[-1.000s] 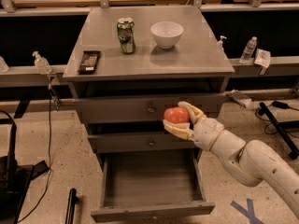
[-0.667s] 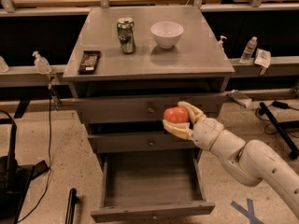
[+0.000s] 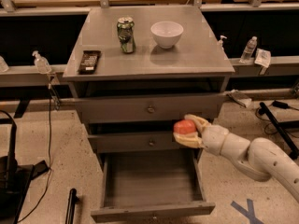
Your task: Place apple into bottom drawer
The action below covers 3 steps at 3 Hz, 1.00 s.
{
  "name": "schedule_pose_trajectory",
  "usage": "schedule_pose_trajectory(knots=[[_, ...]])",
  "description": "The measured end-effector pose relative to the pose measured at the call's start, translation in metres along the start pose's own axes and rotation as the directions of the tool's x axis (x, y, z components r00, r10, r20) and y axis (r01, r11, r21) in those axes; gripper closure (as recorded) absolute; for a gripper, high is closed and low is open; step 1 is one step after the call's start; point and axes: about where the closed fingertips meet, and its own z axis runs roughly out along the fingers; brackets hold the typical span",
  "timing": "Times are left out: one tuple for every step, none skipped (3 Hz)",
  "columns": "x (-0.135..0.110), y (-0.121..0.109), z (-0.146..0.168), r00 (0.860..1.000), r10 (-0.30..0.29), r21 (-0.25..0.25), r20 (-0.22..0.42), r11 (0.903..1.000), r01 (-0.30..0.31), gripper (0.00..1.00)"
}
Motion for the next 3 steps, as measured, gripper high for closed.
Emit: schedule_pose_trajectory(knots=[[0.082, -0.013, -0.03, 0.994, 0.051, -0.068, -0.097, 0.996, -0.058, 1.0], [0.112, -0.016, -0.047, 0.989, 0.076, -0.071, -0.13, 0.9938, -0.085, 1.0], [0.116, -0.013, -0.042, 0.987, 0.072, -0.094, -0.145, 0.9919, -0.086, 1.0]])
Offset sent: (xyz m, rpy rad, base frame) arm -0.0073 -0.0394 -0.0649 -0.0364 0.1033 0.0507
